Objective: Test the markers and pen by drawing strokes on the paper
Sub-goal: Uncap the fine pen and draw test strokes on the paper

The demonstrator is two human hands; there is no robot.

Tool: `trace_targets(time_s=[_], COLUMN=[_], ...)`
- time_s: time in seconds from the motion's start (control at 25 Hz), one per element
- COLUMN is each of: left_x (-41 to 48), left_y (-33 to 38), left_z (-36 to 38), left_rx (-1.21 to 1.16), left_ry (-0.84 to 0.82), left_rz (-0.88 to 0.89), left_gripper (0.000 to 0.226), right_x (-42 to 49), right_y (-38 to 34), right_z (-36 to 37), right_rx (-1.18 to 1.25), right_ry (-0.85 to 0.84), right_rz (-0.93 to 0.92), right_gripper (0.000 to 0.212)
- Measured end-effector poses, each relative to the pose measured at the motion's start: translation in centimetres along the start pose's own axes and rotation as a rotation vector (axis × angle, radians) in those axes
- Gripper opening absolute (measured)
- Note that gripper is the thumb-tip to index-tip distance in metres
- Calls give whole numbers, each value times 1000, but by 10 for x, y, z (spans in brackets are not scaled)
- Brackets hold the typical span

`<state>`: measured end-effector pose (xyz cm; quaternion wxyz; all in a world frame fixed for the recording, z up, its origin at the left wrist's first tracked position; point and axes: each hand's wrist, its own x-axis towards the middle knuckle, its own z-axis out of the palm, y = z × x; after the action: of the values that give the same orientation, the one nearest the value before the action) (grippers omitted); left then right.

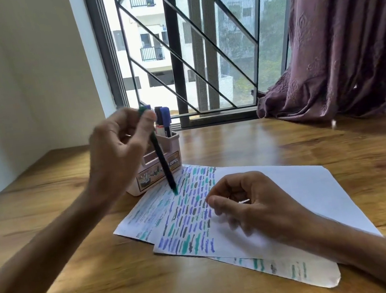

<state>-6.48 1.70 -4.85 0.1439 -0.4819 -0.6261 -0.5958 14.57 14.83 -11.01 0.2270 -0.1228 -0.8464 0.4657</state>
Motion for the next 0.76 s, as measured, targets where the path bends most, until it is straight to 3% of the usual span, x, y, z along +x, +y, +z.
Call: trace_targets(time_s=[0.08, 0.16, 0.28, 0.4, 0.52, 0.76], left_x=[-12, -22, -32, -30, -24, -26], left_y=[6, 10, 13, 14, 14, 15], left_z=[14, 26, 36, 33, 26, 22], left_rx=[-98, -193, -317, -292, -179, 180], left_ry=[-212, -323, -416, -516, -593, -636], left_rz=[-81, -143, -241, -277, -192, 235], left_gripper=[26, 25, 23, 26, 23, 26], right_x=[0, 1, 1, 1, -1, -1], right_y=[-2, -4, -5, -3, -1, -1], right_z=[-1, -3, -4, -6, -8, -8], right_rx=[56, 71, 19, 18, -188, -485], right_ry=[43, 48, 74, 116, 162, 221], right_rz=[-25, -70, -130, -174, -245, -322], right_gripper=[33, 44, 36, 20, 17, 17])
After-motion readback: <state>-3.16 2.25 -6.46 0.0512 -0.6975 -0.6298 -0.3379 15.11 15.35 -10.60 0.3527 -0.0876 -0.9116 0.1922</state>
